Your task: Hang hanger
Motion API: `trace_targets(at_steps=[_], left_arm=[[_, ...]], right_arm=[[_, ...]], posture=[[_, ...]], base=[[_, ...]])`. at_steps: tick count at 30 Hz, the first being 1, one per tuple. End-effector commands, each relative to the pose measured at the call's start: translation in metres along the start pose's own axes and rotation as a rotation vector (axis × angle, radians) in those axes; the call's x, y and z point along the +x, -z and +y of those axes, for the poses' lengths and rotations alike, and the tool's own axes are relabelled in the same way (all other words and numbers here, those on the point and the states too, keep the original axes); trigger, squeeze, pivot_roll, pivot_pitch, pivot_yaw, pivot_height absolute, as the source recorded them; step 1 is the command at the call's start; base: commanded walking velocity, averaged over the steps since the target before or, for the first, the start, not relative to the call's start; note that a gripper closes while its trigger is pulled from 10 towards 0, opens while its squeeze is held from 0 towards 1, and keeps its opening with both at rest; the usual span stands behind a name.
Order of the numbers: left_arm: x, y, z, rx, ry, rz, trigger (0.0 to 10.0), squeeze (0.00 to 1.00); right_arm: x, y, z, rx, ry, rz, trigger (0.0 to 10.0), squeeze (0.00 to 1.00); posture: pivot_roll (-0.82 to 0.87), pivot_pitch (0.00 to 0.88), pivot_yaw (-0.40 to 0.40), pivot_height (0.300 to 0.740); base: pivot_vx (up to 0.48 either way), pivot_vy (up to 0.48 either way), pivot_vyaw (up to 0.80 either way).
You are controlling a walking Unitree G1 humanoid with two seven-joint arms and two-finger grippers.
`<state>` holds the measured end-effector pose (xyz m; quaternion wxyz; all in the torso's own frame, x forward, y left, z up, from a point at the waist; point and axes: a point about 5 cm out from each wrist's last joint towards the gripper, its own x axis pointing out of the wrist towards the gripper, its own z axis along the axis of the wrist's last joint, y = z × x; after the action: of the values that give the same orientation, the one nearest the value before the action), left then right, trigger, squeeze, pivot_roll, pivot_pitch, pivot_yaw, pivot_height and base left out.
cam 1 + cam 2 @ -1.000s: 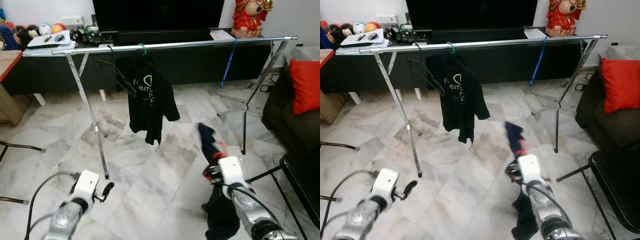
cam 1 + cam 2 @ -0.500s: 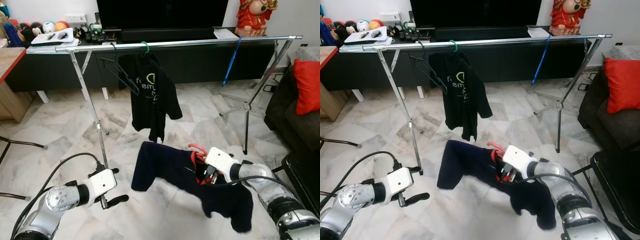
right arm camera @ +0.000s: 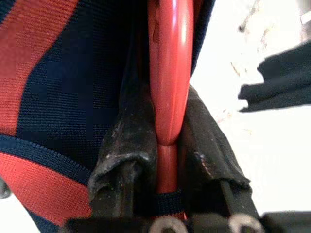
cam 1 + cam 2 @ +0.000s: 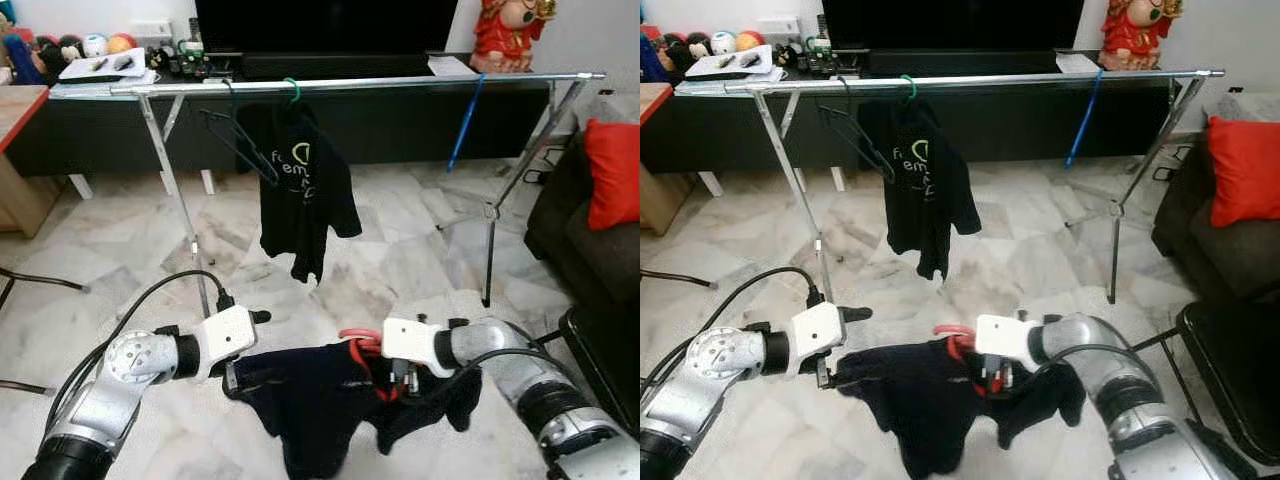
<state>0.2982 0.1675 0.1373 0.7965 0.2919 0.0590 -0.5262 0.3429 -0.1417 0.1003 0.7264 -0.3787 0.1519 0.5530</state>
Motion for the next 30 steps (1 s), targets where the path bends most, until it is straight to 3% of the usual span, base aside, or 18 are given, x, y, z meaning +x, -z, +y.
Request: trace_targets(at_steps=[1, 7, 12, 23, 24, 25, 30], left_arm=[[0.003, -0.002, -0.007, -0.019, 0.072, 0.007, 10.0, 0.0], [0.008, -0.006, -0.007, -0.036, 0.096, 0.01, 10.0, 0.0], [0.019, -0.01, -0.002, -0.036, 0.044, -0.003, 10.0, 0.0], [0.024, -0.009, -0.007, -0.058, 0.068, 0.012, 9.9, 0.0], [0.025, -0.008, -0.008, -0.057, 0.072, 0.02, 1.6, 0.0], [0.024, -0.007, -0.008, -0.057, 0.074, 0.029, 0.0, 0.0], [0.024, -0.004, -0.011, -0.061, 0.095, 0.056, 0.0, 0.0]], right_arm=[[0.002, -0.013, -0.003, -0.042, -0.001, -0.061, 10.0, 0.0], [0.005, -0.023, -0.005, -0.058, -0.011, -0.102, 10.0, 0.0], [0.006, -0.04, -0.007, -0.071, -0.037, -0.182, 10.0, 0.0], [0.007, -0.056, -0.011, -0.086, -0.055, -0.246, 10.0, 0.0], [0.006, -0.057, -0.011, -0.09, -0.054, -0.246, 10.0, 0.0], [0.005, -0.058, -0.012, -0.093, -0.052, -0.247, 10.0, 0.0], [0.003, -0.065, -0.016, -0.096, -0.035, -0.281, 10.0, 0.0]], posture=[[-0.01, 0.16, -0.046, 0.74], [-0.01, 0.163, -0.044, 0.74], [-0.01, 0.169, -0.046, 0.74], [-0.01, 0.177, -0.048, 0.74], [-0.01, 0.175, -0.048, 0.74], [-0.01, 0.175, -0.048, 0.74], [-0.01, 0.18, -0.044, 0.74]], base=[[0.0, 0.0, 0.0], [0.0, 0.0, 0.0], [0.0, 0.0, 0.0], [0.0, 0.0, 0.0], [0.0, 0.0, 0.0], [0.0, 0.0, 0.0], [0.0, 0.0, 0.0]])
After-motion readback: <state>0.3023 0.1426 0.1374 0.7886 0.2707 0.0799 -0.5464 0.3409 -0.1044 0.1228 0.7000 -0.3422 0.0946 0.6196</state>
